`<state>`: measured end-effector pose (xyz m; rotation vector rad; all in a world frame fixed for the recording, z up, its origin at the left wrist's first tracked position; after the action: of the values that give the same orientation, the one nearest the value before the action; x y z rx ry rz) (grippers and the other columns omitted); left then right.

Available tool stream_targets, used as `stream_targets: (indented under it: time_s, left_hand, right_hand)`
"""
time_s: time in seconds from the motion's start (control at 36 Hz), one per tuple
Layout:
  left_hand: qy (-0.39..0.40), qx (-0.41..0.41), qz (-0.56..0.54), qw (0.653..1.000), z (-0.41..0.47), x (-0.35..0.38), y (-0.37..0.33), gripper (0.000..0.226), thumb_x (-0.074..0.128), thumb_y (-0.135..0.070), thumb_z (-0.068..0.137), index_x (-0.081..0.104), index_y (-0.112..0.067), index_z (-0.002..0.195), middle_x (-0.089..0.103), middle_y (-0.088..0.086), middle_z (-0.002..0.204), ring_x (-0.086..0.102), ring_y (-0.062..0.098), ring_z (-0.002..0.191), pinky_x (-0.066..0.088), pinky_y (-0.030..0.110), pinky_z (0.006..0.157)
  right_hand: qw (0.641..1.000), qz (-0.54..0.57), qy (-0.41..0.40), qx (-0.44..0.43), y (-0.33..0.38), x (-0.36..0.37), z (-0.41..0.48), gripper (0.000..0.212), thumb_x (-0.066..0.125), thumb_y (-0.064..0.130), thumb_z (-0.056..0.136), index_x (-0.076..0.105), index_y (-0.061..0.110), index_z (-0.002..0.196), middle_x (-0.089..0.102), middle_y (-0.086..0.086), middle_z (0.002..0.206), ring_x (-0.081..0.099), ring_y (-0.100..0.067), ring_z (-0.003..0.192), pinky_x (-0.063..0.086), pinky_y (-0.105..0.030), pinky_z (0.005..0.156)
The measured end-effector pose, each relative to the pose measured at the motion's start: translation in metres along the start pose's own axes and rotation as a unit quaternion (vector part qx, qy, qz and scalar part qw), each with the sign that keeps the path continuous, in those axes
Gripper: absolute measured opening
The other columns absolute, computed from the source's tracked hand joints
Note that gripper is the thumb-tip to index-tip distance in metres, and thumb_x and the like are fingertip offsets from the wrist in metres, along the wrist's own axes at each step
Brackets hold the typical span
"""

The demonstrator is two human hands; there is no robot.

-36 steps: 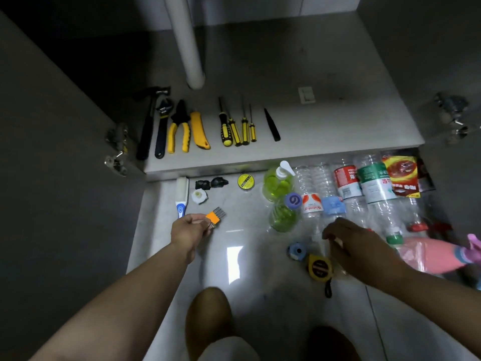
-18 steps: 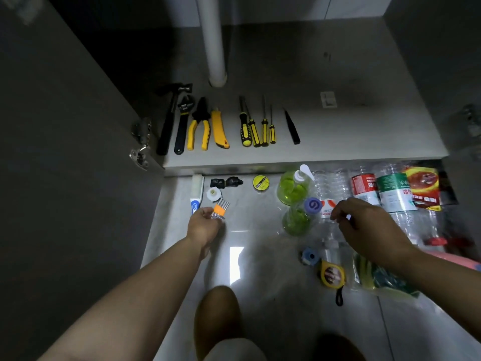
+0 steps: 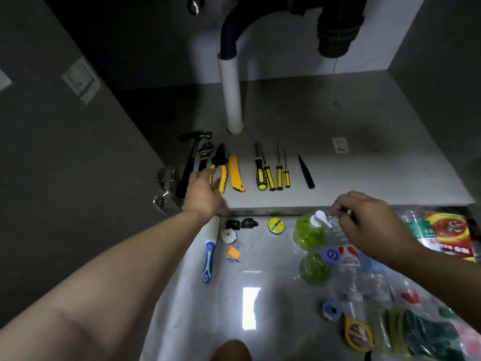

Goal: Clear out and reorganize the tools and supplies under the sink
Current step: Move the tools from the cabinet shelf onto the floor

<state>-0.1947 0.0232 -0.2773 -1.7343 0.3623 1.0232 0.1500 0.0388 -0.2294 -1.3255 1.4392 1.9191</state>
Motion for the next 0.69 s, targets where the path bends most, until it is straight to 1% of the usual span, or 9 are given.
stream_targets:
  time_s: [0.06,0.14,0.22,0.28,0.33,0.39,0.47,0.56,0.69]
  left_hand:
    - [-0.017,-0.009,0.007,1.000,0.021,-0.004,-0.004,0.044,0.054,-0.021,0.102,0.050,-0.015,0.146,0.042,0.021,0.142,0.049,0.037,0.129,0.034,0.030,0.112]
    - [-0.024,-0.082,0.023,0.996,0.050,-0.002,0.000,0.055,0.056,-0.014,0.098,0.041,-0.016,0.151,0.036,0.023,0.147,0.041,0.042,0.136,0.032,0.040,0.119]
    - [-0.013,-0.153,0.069,0.986,0.072,0.004,0.009,0.061,0.061,-0.012,0.094,0.037,-0.012,0.150,0.037,0.026,0.146,0.040,0.045,0.136,0.036,0.047,0.116]
    - [0.000,-0.188,0.094,0.978,0.083,0.010,0.018,0.067,0.065,-0.007,0.090,0.033,-0.008,0.149,0.038,0.027,0.147,0.042,0.045,0.136,0.041,0.048,0.110]
    - [-0.009,-0.201,0.121,0.972,0.092,0.014,0.027,0.064,0.061,-0.007,0.093,0.032,-0.006,0.149,0.038,0.028,0.147,0.044,0.043,0.134,0.043,0.046,0.106]
    - [-0.040,-0.198,0.143,0.969,0.099,0.017,0.035,0.054,0.054,-0.009,0.097,0.034,-0.004,0.147,0.041,0.027,0.144,0.049,0.042,0.131,0.044,0.044,0.105]
    - [-0.080,-0.202,0.147,0.965,0.105,0.019,0.039,0.046,0.055,-0.009,0.099,0.040,-0.002,0.142,0.044,0.026,0.143,0.052,0.041,0.128,0.046,0.044,0.103]
    - [-0.071,-0.204,0.148,0.965,0.109,0.018,0.041,0.045,0.057,-0.009,0.096,0.043,0.003,0.137,0.047,0.025,0.140,0.049,0.037,0.129,0.047,0.041,0.104]
    - [-0.082,-0.234,0.049,0.968,0.106,0.015,0.041,0.038,0.067,-0.010,0.089,0.060,0.003,0.124,0.053,0.026,0.133,0.058,0.040,0.121,0.055,0.045,0.098]
  right_hand:
    - [1.000,0.012,-0.015,0.004,0.003,0.000,0.015,0.020,0.061,0.005,0.089,0.066,0.024,0.083,0.062,0.008,0.084,0.055,-0.004,0.070,0.047,-0.033,0.065]
    - [0.999,0.035,-0.030,0.015,0.007,0.006,0.033,0.020,0.061,0.007,0.091,0.067,0.025,0.085,0.062,0.009,0.086,0.055,-0.003,0.071,0.045,-0.029,0.065]
    - [0.996,0.078,-0.034,0.029,0.012,0.015,0.048,0.018,0.059,0.010,0.093,0.066,0.026,0.088,0.062,0.011,0.088,0.059,-0.007,0.073,0.053,-0.034,0.068]
    - [0.994,0.102,-0.035,0.030,0.015,0.023,0.055,0.019,0.059,0.009,0.093,0.066,0.026,0.088,0.062,0.011,0.088,0.060,-0.007,0.073,0.055,-0.035,0.069]
    - [0.991,0.128,-0.037,0.030,0.020,0.030,0.060,0.019,0.058,0.007,0.093,0.066,0.024,0.088,0.063,0.009,0.088,0.060,-0.009,0.072,0.056,-0.039,0.069]
    - [0.987,0.149,-0.047,0.029,0.024,0.037,0.063,0.021,0.058,0.005,0.092,0.067,0.024,0.087,0.063,0.008,0.085,0.058,-0.010,0.069,0.056,-0.041,0.067]
    - [0.984,0.168,-0.054,0.026,0.030,0.043,0.067,0.022,0.057,0.005,0.093,0.067,0.025,0.087,0.063,0.007,0.083,0.058,-0.014,0.068,0.055,-0.044,0.066]
    - [0.979,0.193,-0.057,0.028,0.035,0.045,0.069,0.022,0.055,0.005,0.093,0.067,0.023,0.088,0.062,0.003,0.082,0.060,-0.021,0.068,0.055,-0.049,0.065]
    - [0.971,0.223,-0.070,0.040,0.042,0.039,0.069,0.023,0.056,0.002,0.092,0.069,0.021,0.087,0.063,-0.001,0.078,0.062,-0.027,0.066,0.055,-0.049,0.064]
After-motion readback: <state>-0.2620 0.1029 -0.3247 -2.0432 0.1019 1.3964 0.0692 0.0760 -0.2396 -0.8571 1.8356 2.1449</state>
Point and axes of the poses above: each hand's wrist, its own z-axis towards the middle knuckle, its own x-axis out of the palm, y = z × x, the point moved 3 cm from there along z, towards the middle knuckle
